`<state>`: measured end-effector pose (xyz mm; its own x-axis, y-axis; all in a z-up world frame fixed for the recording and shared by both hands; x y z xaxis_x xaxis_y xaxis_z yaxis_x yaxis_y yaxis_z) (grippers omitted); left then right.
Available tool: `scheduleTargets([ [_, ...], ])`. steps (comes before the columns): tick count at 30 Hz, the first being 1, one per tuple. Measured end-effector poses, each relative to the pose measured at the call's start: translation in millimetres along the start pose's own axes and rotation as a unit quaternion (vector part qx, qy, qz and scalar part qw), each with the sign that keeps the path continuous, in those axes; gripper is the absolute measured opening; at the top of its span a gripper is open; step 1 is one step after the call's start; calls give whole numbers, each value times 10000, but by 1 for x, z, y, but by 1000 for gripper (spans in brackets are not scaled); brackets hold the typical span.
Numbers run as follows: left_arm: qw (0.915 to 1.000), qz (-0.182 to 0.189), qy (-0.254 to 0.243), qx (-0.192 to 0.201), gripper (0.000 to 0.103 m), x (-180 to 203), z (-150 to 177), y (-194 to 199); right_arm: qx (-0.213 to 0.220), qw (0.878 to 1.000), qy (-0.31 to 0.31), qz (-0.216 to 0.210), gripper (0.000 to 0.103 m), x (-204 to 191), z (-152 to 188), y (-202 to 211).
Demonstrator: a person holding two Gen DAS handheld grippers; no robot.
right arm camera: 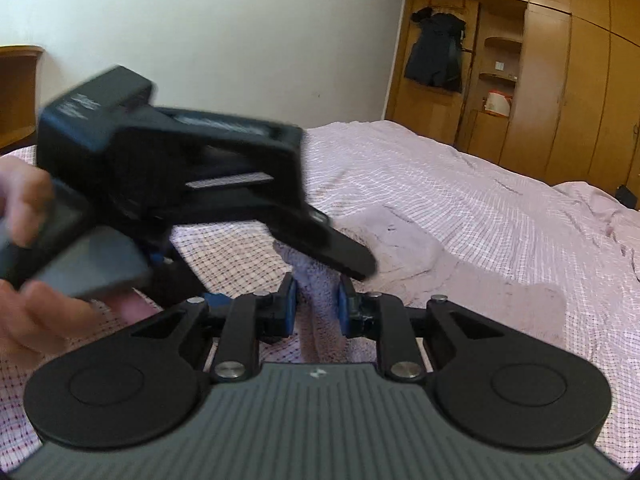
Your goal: Fold small clothes
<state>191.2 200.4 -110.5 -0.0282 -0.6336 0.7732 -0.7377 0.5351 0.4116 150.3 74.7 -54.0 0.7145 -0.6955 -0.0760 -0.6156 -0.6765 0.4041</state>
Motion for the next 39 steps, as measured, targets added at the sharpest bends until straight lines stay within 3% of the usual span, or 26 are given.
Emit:
scheduleTargets([
  [4, 9999, -8, -164, 11, 91, 13, -6, -7, 7, 10000, 66, -38, 24, 3, 1, -1],
  [8, 9994, -162, -289, -122, 91, 15, -3, -13, -40, 9991, -361, -230, 28, 14, -1, 2],
  [13, 9990, -266, -305, -172, 91, 18, 2, -23, -18, 9992, -335, -202, 55, 18, -1, 10],
  [17, 9979, -435, -469, -143, 91, 17, 11, -8, -49, 9984, -527, -201, 56, 26, -3, 16],
  [20, 9957, -592, -715, 3, 90, 22, 12, 6, -95, 9970, -744, -206, 64, 36, -4, 20],
  [22, 9955, -550, -769, -26, 83, 23, 12, 7, -87, 9948, -980, -267, 76, 44, -7, 28],
  [25, 9904, -885, -1060, -45, 61, 28, 16, 3, 171, 9893, -1408, -348, 88, 64, -4, 51],
  [29, 9926, -843, -879, 28, 61, 26, 20, 7, 711, 9809, -1795, 232, 94, 98, 2, 89],
  [32, 9931, -1050, -509, 106, 62, 13, 18, 17, 615, 9551, -2897, 121, 103, 152, 9, 103],
  [33, 9940, -1022, -388, 94, 62, 8, 16, 19, 457, 9354, -3504, -109, 103, 173, 15, 103],
  [36, 9964, -817, -218, -66, 67, 0, 12, 17, -169, 8544, -5162, -574, 103, 220, 41, 96],
  [37, 9960, -832, -304, -147, 67, 1, 12, 16, -252, 8383, -5416, -577, 103, 229, 50, 92],
  [39, 9934, -967, -574, -225, 67, 9, 15, 9, -279, 8293, -5544, -644, 103, 237, 57, 92],
])
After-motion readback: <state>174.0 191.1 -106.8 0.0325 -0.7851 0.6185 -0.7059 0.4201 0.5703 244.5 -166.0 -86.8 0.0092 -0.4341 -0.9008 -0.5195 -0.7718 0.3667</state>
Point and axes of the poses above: each gripper's, at about its wrist camera, not at the fingertips, and y roughly against the way its jaws point, x to its right, z to its underside, the point moved 1 cm from there along -y, roughly the way its jaws point, and after that the axes turned 14 degrees about -y, right-handed, at the moved point
